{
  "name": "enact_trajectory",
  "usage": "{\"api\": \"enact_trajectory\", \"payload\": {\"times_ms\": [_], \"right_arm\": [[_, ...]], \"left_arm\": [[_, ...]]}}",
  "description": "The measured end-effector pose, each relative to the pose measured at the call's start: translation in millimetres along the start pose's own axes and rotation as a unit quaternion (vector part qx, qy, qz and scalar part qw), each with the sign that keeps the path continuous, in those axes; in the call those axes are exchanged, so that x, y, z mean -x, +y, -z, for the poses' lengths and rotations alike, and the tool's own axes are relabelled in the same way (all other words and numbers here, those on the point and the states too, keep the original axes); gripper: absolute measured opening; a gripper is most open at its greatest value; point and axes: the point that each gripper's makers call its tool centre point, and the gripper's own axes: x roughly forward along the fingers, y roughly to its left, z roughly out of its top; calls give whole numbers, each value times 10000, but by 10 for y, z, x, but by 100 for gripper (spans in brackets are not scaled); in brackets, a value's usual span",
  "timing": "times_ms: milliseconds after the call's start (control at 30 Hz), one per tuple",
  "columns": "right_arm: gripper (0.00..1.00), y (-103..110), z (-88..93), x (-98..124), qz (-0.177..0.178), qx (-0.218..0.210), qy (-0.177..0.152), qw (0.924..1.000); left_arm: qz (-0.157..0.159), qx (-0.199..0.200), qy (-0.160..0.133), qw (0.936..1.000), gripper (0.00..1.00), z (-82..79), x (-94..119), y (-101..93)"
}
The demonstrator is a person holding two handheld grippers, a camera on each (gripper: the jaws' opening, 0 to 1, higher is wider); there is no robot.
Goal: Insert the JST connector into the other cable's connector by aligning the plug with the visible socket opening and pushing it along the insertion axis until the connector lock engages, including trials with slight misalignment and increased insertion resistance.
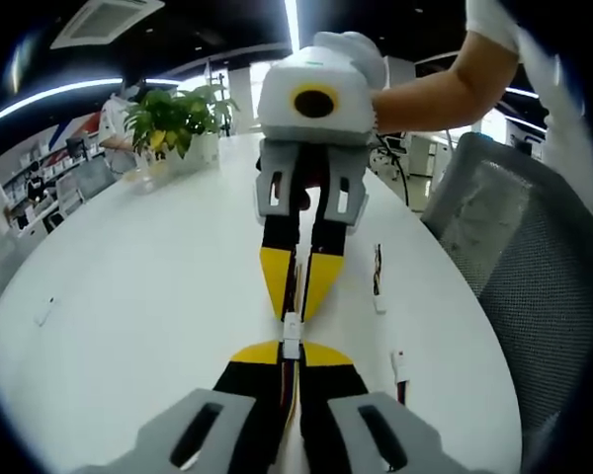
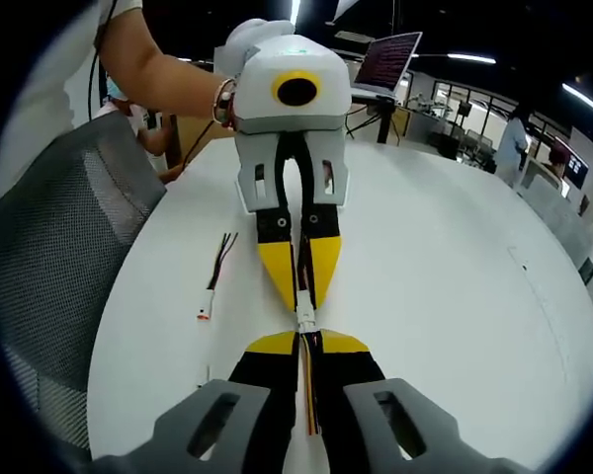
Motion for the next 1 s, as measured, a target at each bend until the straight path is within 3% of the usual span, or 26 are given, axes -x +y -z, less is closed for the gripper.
{"api": "enact_trajectory", "payload": {"times_ms": [1000], "right_arm": [[3, -330, 22, 18, 256, 240, -34, 9994]], "left_arm": [[-96, -212, 10, 9997, 0, -62, -80, 338]]}}
